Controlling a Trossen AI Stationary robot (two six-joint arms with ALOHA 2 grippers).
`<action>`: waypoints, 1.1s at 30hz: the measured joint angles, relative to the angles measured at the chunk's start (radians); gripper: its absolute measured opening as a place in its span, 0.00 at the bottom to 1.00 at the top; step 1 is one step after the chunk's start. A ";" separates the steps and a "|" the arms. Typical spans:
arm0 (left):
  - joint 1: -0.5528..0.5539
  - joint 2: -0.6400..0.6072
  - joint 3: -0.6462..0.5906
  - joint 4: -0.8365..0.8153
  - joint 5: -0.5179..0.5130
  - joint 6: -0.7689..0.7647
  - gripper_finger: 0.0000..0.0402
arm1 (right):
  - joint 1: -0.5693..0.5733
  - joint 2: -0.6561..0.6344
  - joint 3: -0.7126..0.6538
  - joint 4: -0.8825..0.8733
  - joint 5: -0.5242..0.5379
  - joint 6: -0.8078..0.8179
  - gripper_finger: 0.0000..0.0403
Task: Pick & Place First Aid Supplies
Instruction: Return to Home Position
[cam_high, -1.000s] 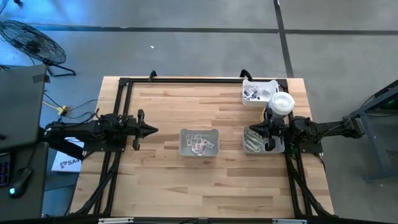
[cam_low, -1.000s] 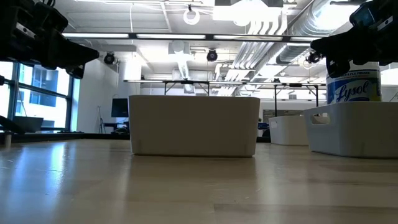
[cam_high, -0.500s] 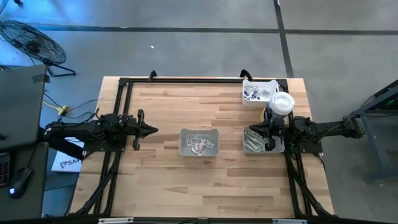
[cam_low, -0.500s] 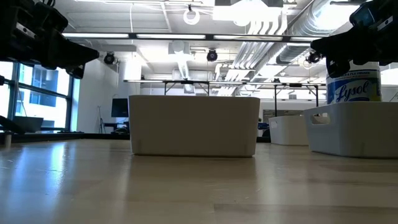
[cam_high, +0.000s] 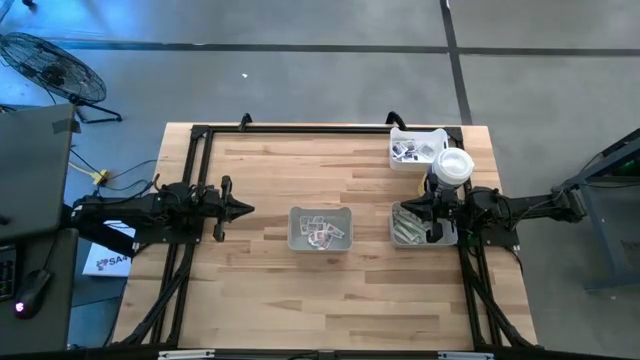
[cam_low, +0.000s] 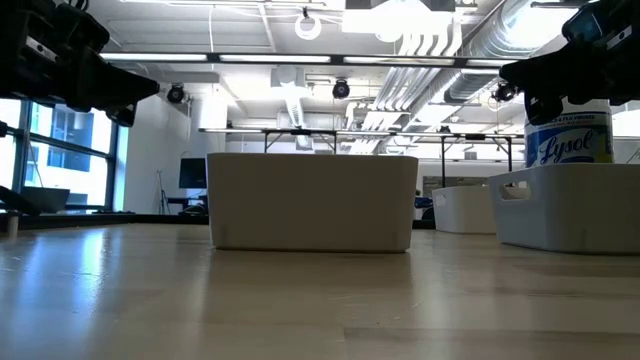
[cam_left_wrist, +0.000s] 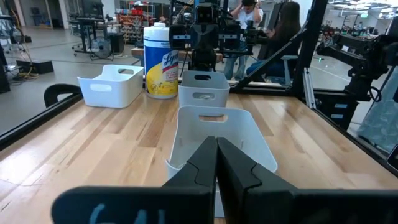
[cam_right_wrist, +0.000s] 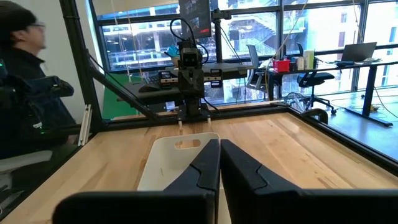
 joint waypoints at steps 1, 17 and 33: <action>0.000 0.000 0.000 0.000 0.000 0.000 0.00 | 0.000 0.000 0.000 0.000 0.000 0.000 0.01; 0.000 0.000 0.000 0.000 0.000 0.000 0.00 | 0.000 0.000 0.000 0.000 0.000 0.000 0.02; -0.061 0.034 0.000 0.000 -0.002 0.000 0.00 | 0.000 0.000 0.000 0.000 0.000 0.000 0.02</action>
